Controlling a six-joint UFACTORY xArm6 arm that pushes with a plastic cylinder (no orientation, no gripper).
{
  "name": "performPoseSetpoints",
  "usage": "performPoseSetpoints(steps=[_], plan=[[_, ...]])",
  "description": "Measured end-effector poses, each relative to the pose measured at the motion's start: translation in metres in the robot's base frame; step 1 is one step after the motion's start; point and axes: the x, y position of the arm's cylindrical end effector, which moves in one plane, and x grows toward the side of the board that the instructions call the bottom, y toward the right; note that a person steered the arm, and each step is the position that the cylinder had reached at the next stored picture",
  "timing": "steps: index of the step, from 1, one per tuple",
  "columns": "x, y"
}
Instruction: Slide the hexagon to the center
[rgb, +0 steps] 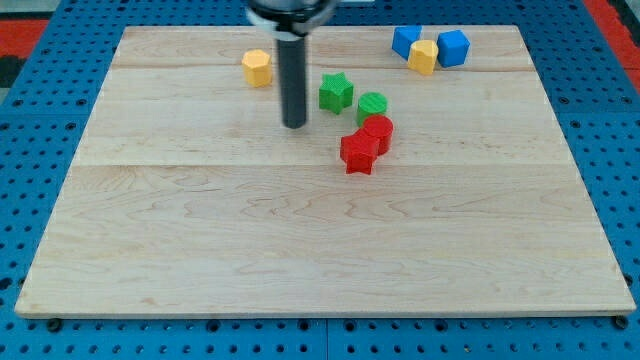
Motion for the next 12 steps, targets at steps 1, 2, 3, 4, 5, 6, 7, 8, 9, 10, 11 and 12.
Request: performPoseSetpoints(steps=[1,2,3,4,5,6,7,8,9,10,11,12], plan=[[-0.022,-0.045],[-0.063,-0.050],[-0.067,-0.040],[-0.079,-0.024],[-0.094,-0.007],[-0.093,0.007],[-0.093,0.046],[-0.102,0.096],[-0.125,0.105],[-0.156,0.066],[-0.169,0.000],[-0.123,-0.033]])
